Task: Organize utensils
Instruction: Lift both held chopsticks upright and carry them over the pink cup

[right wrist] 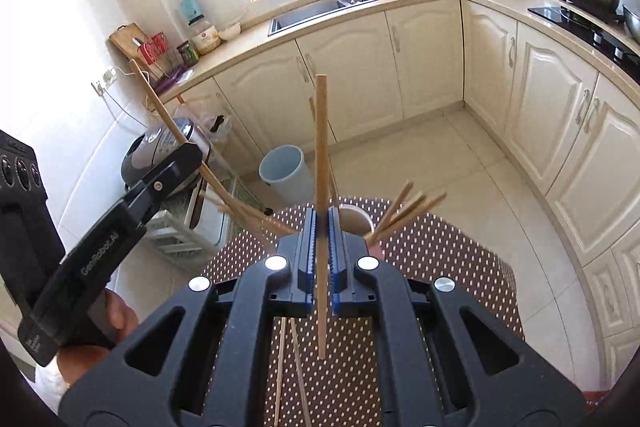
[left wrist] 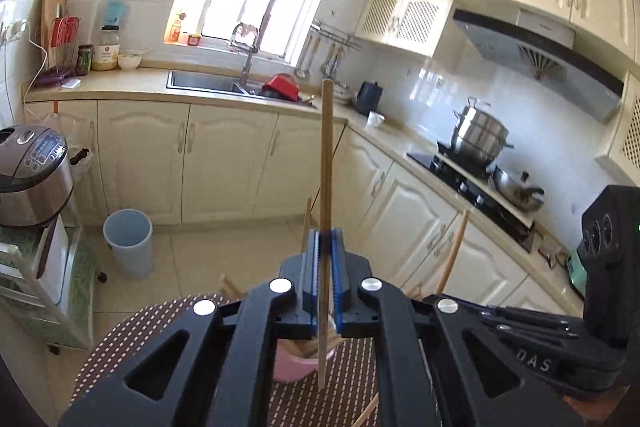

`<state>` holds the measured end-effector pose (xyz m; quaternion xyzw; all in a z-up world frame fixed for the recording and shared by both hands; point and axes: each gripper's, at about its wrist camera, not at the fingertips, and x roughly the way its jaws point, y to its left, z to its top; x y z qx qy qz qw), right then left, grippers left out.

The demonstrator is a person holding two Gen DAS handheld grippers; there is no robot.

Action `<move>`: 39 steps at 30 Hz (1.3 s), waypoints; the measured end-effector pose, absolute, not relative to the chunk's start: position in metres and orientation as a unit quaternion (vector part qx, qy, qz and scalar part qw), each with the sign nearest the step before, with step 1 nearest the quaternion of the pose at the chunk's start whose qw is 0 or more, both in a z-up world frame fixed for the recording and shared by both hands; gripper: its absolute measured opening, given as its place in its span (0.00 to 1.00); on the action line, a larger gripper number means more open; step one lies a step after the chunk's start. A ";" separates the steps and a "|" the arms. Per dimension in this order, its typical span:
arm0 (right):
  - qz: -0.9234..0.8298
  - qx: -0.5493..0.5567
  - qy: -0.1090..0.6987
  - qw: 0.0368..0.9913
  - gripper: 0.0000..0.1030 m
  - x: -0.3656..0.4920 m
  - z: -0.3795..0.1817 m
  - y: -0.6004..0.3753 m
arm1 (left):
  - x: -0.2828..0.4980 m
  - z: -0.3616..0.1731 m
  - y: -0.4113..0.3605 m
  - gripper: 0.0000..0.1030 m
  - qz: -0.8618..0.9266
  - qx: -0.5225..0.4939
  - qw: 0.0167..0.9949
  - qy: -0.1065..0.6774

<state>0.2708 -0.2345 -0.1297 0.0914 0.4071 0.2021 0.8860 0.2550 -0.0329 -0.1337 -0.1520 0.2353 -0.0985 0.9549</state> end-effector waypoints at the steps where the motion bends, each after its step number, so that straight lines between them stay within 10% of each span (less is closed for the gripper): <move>1: 0.204 0.092 0.405 0.887 0.06 0.274 -0.129 -0.235 | 0.259 -0.134 -0.034 0.06 -0.095 -0.152 0.956 0.232; 39: 0.217 0.059 0.329 0.917 0.06 0.320 -0.152 -0.217 | 0.286 -0.197 -0.050 0.10 -0.065 -0.101 0.951 0.286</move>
